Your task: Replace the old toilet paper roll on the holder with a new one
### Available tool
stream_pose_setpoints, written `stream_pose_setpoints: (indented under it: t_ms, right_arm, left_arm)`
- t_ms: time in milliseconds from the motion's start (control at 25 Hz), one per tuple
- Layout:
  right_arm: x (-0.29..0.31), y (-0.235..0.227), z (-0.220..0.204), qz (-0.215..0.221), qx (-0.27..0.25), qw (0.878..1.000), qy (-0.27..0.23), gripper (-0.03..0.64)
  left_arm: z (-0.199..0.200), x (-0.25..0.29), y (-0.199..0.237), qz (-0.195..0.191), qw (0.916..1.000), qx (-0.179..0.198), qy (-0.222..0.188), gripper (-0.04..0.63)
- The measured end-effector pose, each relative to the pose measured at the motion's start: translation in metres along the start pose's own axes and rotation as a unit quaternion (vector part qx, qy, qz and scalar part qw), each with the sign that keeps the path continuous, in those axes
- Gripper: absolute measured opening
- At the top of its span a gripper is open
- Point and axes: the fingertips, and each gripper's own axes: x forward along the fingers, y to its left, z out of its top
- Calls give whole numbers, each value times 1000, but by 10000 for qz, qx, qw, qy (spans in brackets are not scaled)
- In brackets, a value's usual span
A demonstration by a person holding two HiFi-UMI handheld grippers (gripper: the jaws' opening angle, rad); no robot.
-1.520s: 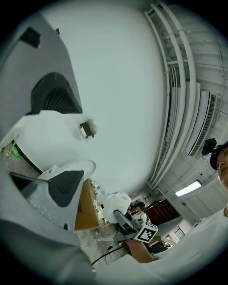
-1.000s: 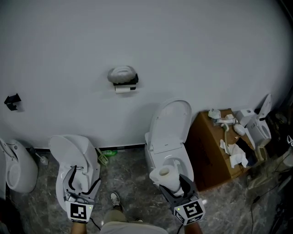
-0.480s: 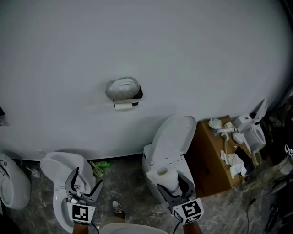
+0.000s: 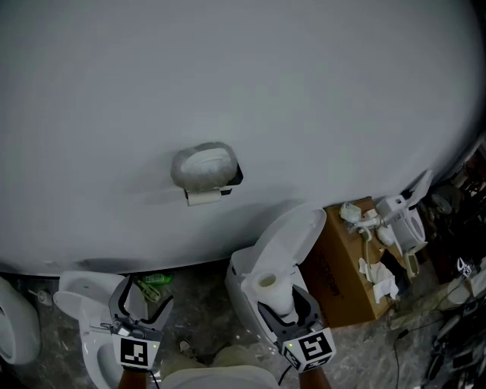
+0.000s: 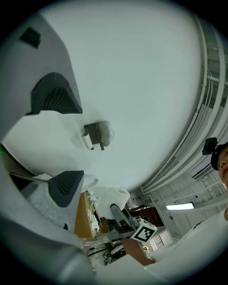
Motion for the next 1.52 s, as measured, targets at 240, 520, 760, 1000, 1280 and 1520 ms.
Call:
stream_pose_setpoints:
  t_ms: [240, 520, 760, 1000, 1280, 1520]
  right_arm:
    - [39, -36, -2, 94, 301, 9994, -127, 316]
    - [75, -83, 19, 344, 199, 9984, -414, 316]
    - [100, -107, 13, 519, 196, 9977, -387, 316]
    - [116, -124, 3, 667, 295, 9968, -342, 316]
    - [126, -140, -5, 799, 346, 9956, -339, 316]
    - [128, -150, -11, 904, 381, 9946, -338, 316]
  left_arm:
    - [1, 45, 7, 42, 9998, -1, 199, 385]
    - [12, 96, 5, 279, 9987, 292, 300, 385]
    - [5, 149, -6, 180, 9948, 782, 623, 383]
    - [-15, 195, -21, -23, 9809, 1686, 966, 383]
    - [-30, 241, -31, -117, 9513, 2710, 1467, 383]
    - [-44, 269, -31, -40, 9322, 3107, 1857, 382]
